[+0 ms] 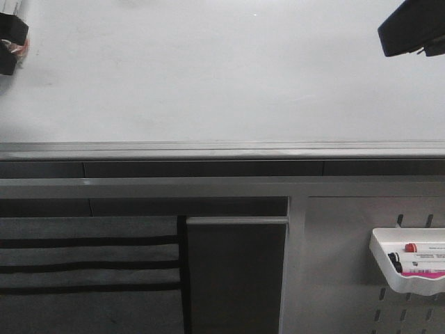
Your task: Write number 3 on whiteboard
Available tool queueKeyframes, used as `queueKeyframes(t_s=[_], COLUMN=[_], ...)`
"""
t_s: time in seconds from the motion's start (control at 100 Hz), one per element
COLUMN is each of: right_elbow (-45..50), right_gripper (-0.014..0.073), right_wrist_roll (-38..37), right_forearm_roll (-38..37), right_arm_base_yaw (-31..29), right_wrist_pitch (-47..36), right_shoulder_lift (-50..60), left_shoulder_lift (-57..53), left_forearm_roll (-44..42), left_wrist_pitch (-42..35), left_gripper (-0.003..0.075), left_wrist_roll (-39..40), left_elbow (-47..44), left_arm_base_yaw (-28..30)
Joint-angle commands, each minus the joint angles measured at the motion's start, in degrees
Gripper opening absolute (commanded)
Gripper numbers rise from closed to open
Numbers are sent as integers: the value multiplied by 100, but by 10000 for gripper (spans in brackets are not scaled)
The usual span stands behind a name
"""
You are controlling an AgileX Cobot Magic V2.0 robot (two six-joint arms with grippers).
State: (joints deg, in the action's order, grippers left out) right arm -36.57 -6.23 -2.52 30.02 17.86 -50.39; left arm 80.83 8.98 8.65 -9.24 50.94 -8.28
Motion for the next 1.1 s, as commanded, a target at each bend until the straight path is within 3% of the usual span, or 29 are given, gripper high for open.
queueKeyframes(t_s=[0.0,0.23,0.47,0.65,0.95,1.09], right_elbow=[-268,-1131,-1400,-1793,-2890,-3410], right_gripper=[316,316,316,316,314,315], right_wrist_roll=[57,57,260,1966,5382,6477], right_forearm_roll=[-9,60,532,1932,3510,3961], right_arm_base_yaw=[11,-309,-505,-505,-452,-205], right_wrist_pitch=[-197,1864,2741,3344,4342,4573], right_shoulder_lift=[48,-11,-262,-682,-1462,-1769], left_shoulder_lift=[-265,-691,-815,-815,-815,-815], left_forearm_roll=[-53,72,1207,2172,2212,2212], left_wrist_pitch=[196,2661,4841,5256,5210,5210], left_gripper=[-20,-20,-20,-20,-20,-20], left_wrist_roll=[-63,-1171,-3242,-4255,-4693,-4807], left_elbow=[291,961,1537,1617,1617,1627], left_arm_base_yaw=[-114,-705,-1597,-2229,-2845,-2897])
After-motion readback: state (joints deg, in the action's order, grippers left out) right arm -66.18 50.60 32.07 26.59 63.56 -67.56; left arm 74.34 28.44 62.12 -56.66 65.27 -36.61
